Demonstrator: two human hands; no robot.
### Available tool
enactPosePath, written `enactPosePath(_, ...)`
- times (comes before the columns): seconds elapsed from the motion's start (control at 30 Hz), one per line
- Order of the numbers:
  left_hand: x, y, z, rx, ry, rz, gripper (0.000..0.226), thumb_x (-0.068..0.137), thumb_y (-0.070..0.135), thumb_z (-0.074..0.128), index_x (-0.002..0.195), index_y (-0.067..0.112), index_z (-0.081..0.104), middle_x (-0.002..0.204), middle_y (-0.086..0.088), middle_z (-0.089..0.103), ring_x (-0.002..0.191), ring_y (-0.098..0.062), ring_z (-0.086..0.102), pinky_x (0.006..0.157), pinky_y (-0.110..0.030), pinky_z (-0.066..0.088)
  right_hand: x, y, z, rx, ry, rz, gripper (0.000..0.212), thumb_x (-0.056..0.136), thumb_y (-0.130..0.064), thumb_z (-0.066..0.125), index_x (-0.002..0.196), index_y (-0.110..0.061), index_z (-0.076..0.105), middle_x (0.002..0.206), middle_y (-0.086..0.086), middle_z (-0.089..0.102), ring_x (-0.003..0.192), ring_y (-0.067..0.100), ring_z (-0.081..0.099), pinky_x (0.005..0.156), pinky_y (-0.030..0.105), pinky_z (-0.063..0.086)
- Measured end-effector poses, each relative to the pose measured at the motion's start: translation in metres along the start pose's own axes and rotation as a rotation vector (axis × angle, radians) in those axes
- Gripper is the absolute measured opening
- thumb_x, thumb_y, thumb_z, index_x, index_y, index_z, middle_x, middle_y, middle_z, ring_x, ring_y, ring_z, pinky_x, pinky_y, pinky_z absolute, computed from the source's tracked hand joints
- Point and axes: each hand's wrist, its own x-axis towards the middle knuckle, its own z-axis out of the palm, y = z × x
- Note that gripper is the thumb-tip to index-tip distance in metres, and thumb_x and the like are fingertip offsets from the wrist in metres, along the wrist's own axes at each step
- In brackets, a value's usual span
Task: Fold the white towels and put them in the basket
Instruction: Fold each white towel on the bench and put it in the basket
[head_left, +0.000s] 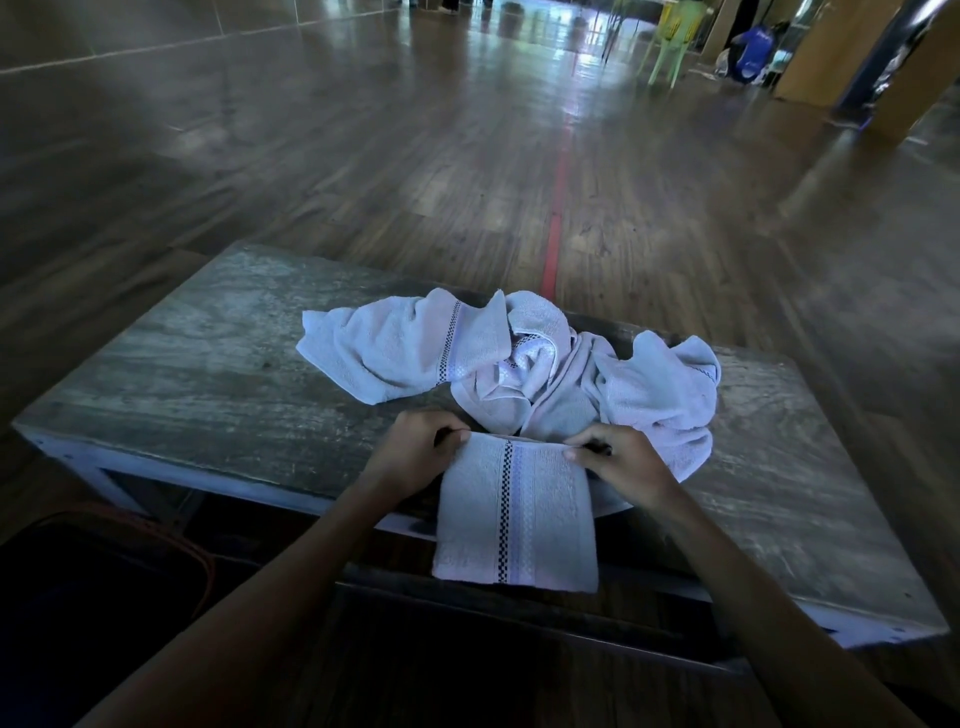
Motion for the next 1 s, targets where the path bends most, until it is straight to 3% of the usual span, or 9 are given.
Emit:
enactPosePath(0.23, 0.000, 0.004, 0.003, 0.050, 0.037, -0.063, 0.012, 0.090, 0.022, 0.058, 0.084, 0.015, 0.065, 0.071, 0.009, 0.061, 0.063, -0.008, 0.053, 0.057, -0.030, 0.042, 0.001, 0.001, 0.004, -0.047, 0.081, -0.028, 0.005, 0.089, -0.014, 0.062, 0.087, -0.015, 0.066, 0.086, -0.007, 0.068, 0.086, 0.009, 0.062, 0.075, 0.014, 0.044)
enactPosePath(0.4, 0.003, 0.006, 0.008, 0.217, -0.015, -0.090, 0.021, 0.094, 0.031, 0.050, 0.088, 0.014, 0.061, 0.086, 0.002, 0.062, 0.077, -0.017, 0.056, 0.060, -0.031, 0.042, 0.001, 0.001, 0.009, -0.138, 0.091, -0.026, 0.011, 0.093, -0.014, 0.056, 0.091, -0.007, 0.064, 0.083, 0.000, 0.065, 0.079, 0.014, 0.059, 0.066, 0.009, 0.039)
enactPosePath(0.53, 0.007, 0.005, 0.009, 0.221, -0.048, -0.141, 0.014, 0.090, 0.029, 0.053, 0.084, 0.019, 0.061, 0.090, 0.003, 0.062, 0.084, -0.019, 0.059, 0.066, -0.033, 0.047, 0.003, 0.001, 0.011, -0.205, 0.066, -0.033, 0.008, 0.092, -0.013, 0.057, 0.087, -0.009, 0.062, 0.082, 0.000, 0.060, 0.078, 0.013, 0.056, 0.068, 0.019, 0.039)
enactPosePath(0.63, 0.005, 0.011, 0.008, 0.401, 0.023, 0.108, 0.015, 0.082, 0.021, 0.050, 0.086, 0.018, 0.064, 0.091, 0.000, 0.062, 0.086, -0.022, 0.060, 0.072, -0.035, 0.045, 0.001, -0.004, 0.013, -0.310, 0.161, -0.100, 0.011, 0.085, -0.013, 0.065, 0.082, -0.017, 0.055, 0.083, -0.007, 0.049, 0.071, 0.008, 0.051, 0.066, 0.026, 0.043)
enactPosePath(0.7, 0.000, 0.013, 0.008, 0.491, 0.023, 0.283, 0.024, 0.077, 0.021, 0.046, 0.080, 0.021, 0.070, 0.084, 0.005, 0.067, 0.079, -0.019, 0.065, 0.074, -0.033, 0.038, -0.002, -0.009, 0.014, -0.432, 0.197, -0.181, 0.011, 0.081, -0.011, 0.069, 0.078, -0.016, 0.060, 0.083, -0.008, 0.051, 0.070, 0.011, 0.055, 0.064, 0.029, 0.047)
enactPosePath(0.8, -0.010, 0.016, 0.004, 0.479, -0.042, 0.228, 0.036, 0.078, 0.027, 0.041, 0.091, 0.025, 0.074, 0.094, 0.008, 0.073, 0.085, -0.011, 0.069, 0.078, -0.030, 0.037, -0.009, -0.013, 0.015, -0.646, 0.193, -0.321, 0.006, 0.079, -0.007, 0.069, 0.079, -0.012, 0.071, 0.081, 0.001, 0.061, 0.076, 0.023, 0.062, 0.068, 0.038, 0.053)
enactPosePath(0.87, -0.019, 0.019, 0.005, 0.469, -0.078, 0.168, 0.046, 0.081, 0.036, 0.034, 0.107, 0.022, 0.070, 0.111, 0.002, 0.070, 0.098, -0.012, 0.067, 0.086, -0.034, 0.041, -0.017, -0.022, 0.016, -0.781, 0.132, -0.264, 0.016, 0.090, -0.018, 0.058, 0.097, -0.013, 0.071, 0.094, 0.003, 0.062, 0.093, 0.027, 0.060, 0.081, 0.040, 0.048)
enactPosePath(0.93, -0.031, 0.023, 0.014, 0.539, -0.126, 0.131, 0.056, 0.084, 0.045, 0.031, 0.121, 0.014, 0.061, 0.128, -0.006, 0.062, 0.113, -0.019, 0.061, 0.093, -0.043, 0.042, -0.029, -0.032, 0.020, -0.856, 0.031, -0.089, 0.042, 0.099, -0.040, 0.034, 0.115, -0.013, 0.061, 0.115, 0.004, 0.055, 0.112, 0.025, 0.047, 0.094, 0.039, 0.036)
enactPosePath(1.0, -0.041, 0.025, 0.023, 0.624, -0.151, 0.096, 0.060, 0.089, 0.047, 0.032, 0.128, 0.008, 0.056, 0.134, -0.010, 0.056, 0.120, -0.025, 0.056, 0.096, -0.046, 0.044, -0.041, -0.041, 0.030, -0.896, -0.034, 0.019, 0.073, 0.090, -0.061, 0.009, 0.129, -0.012, 0.047, 0.130, 0.006, 0.045, 0.123, 0.025, 0.038, 0.101, 0.042, 0.030)
